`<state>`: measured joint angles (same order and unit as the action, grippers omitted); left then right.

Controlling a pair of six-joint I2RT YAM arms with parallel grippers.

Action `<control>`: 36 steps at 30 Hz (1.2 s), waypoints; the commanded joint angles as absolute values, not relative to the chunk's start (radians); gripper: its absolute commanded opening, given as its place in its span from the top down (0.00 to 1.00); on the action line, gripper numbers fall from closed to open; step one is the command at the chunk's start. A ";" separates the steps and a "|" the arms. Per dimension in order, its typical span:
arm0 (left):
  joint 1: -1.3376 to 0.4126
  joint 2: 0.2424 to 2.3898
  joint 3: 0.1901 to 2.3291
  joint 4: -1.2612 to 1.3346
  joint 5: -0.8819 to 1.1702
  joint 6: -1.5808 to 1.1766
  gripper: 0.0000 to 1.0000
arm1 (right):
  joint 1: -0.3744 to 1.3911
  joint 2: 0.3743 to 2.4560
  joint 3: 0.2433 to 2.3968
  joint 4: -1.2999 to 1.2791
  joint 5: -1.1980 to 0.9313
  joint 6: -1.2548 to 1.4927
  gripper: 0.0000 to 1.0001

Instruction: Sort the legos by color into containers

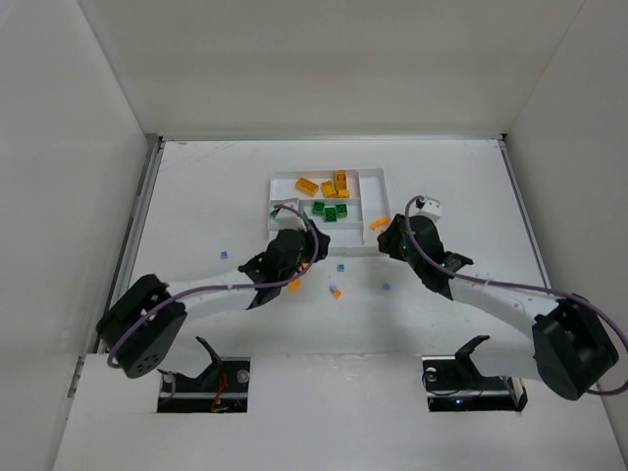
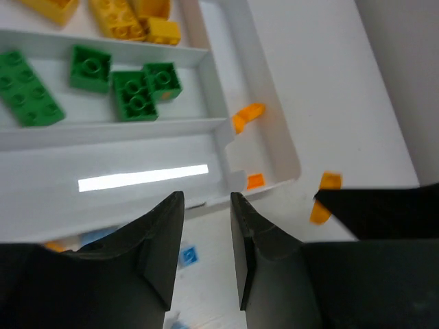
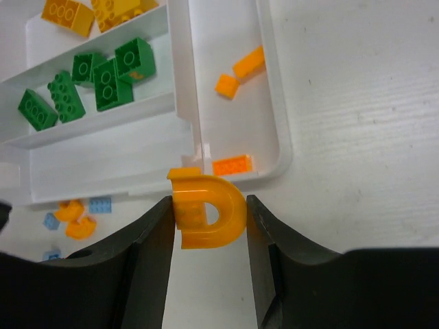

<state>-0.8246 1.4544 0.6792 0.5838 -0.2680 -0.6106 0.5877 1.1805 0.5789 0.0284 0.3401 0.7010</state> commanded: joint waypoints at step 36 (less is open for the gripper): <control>-0.975 1.184 0.362 0.244 -0.511 -0.557 0.57 | 1.047 1.227 0.517 0.069 0.327 0.667 0.47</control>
<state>-0.9913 1.1687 0.3332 0.2123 -0.5175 -0.5835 1.0332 1.2308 0.5301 0.0559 0.3393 0.6270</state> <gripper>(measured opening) 0.430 0.532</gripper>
